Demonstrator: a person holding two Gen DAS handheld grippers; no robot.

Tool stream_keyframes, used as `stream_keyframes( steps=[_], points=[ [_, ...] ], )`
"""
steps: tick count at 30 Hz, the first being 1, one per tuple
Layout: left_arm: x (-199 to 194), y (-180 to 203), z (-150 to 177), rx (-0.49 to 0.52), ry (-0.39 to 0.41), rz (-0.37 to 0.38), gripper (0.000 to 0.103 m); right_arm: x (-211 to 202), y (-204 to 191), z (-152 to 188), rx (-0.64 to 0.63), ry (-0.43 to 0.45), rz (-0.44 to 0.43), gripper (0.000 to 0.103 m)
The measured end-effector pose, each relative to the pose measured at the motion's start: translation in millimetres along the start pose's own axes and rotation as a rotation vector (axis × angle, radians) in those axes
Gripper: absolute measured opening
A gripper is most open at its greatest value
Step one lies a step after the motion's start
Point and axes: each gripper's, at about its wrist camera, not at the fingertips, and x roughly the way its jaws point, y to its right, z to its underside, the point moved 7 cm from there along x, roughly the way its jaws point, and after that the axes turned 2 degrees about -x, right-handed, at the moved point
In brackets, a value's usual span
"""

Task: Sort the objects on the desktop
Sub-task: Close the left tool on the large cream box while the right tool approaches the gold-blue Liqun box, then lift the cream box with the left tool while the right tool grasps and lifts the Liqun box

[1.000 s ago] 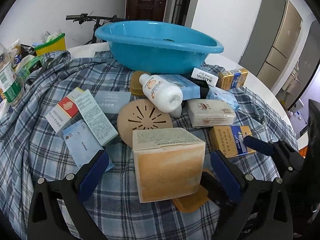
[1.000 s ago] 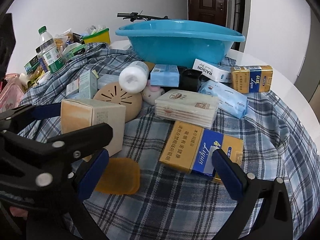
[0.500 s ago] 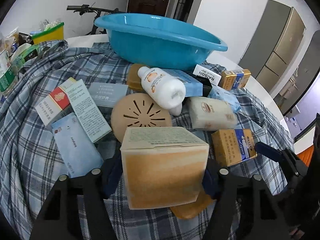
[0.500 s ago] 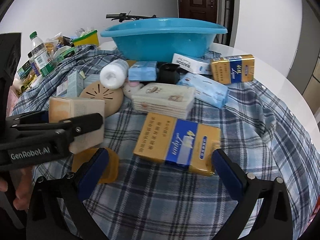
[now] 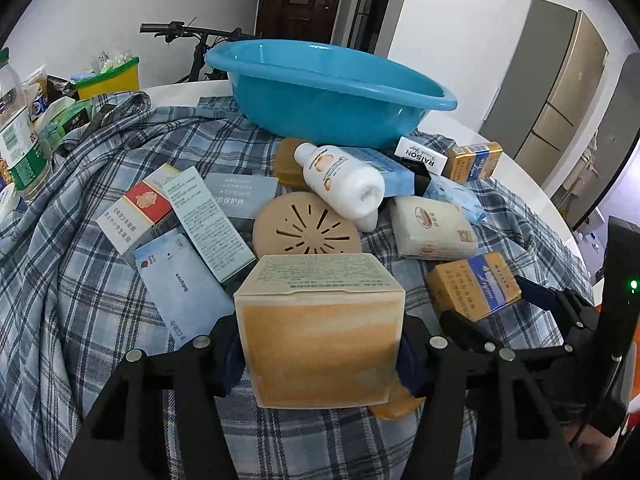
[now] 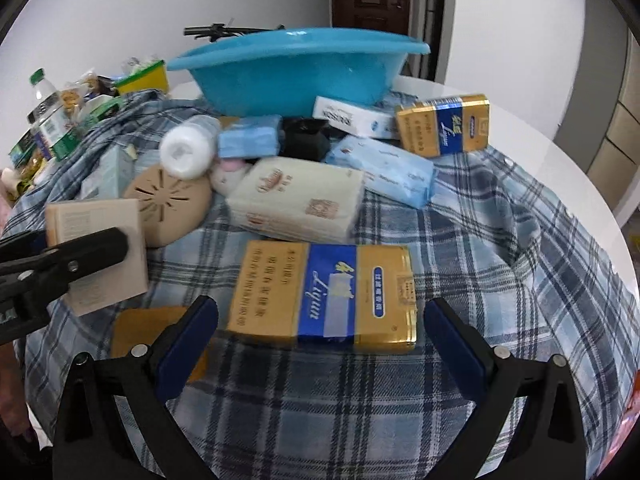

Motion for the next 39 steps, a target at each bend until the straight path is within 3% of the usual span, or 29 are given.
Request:
stream_keyframes(
  steps=[8,10,24,39],
  points=[
    [0.3,0.7,0.9,-0.003,0.002,0.000,0.062,3.5,8.7,-0.7,0.054,-0.004,-0.018,0.102],
    [0.0,1.4,1.0,-0.005,0.002,0.000,0.062,0.9,7.6,-1.9,0.055,0.011,-0.033,0.086],
    [-3.9,2.4,-0.7,0.004,0.018,-0.005,0.062,-5.0,5.2,-6.2,0.037,0.025,-0.030,0.085],
    [-35.6,5.5,-32.2,0.042,0.129,-0.030,0.062,-46.2,6.7,-42.8,0.030,0.150,-0.030,0.085]
  ],
)
